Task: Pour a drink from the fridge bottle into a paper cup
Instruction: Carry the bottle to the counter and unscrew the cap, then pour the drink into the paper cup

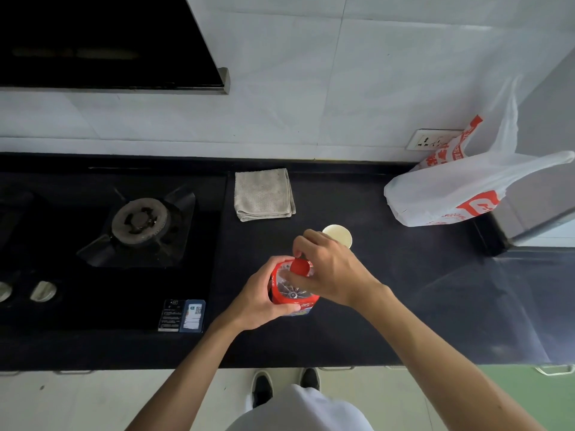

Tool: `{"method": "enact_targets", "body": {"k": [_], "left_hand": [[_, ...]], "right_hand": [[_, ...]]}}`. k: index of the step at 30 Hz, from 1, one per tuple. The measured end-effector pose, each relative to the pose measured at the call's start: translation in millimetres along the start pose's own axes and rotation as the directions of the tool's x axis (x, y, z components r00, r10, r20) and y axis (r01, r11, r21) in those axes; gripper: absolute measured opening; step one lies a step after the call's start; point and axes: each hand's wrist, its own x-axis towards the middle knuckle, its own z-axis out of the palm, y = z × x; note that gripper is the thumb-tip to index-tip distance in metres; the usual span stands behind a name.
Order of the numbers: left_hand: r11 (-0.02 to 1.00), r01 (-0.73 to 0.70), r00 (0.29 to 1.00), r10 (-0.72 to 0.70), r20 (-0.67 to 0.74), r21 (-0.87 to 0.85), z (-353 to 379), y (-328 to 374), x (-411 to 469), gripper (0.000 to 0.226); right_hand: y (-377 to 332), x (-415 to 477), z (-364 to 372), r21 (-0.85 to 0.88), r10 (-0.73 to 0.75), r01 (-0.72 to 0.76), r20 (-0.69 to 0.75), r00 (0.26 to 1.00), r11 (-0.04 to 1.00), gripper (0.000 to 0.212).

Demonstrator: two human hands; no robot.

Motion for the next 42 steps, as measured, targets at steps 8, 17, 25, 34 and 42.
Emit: {"method": "enact_targets", "body": {"k": [8, 17, 25, 34, 42], "left_hand": [[1.0, 0.023, 1.0, -0.022, -0.016, 0.004, 3, 0, 0, 0.081], [0.999, 0.049, 0.999, -0.049, -0.01, -0.017, 4, -1, 0, 0.084], [0.997, 0.079, 0.997, -0.078, -0.028, 0.016, 6, -4, 3, 0.085], [0.993, 0.111, 0.992, -0.114, -0.06, -0.038, 10, -3, 1, 0.087], [0.987, 0.125, 0.987, -0.133, -0.085, -0.1, 15, -1, -1, 0.087]], "right_hand": [[7, -10, -17, 0.159, -0.118, 0.118, -0.011, 0.993, 0.98, 0.024], [83, -87, 10, 0.434, 0.396, -0.321, -0.092, 0.914, 0.842, 0.027], [143, -156, 72, 0.236, 0.425, -0.418, 0.023, 0.905, 0.877, 0.021], [163, -176, 96, 0.253, 0.424, -0.423, 0.053, 0.904, 0.87, 0.027], [169, -168, 88, 0.242, 0.358, -0.369, 0.091, 0.929, 0.897, 0.043]]}}
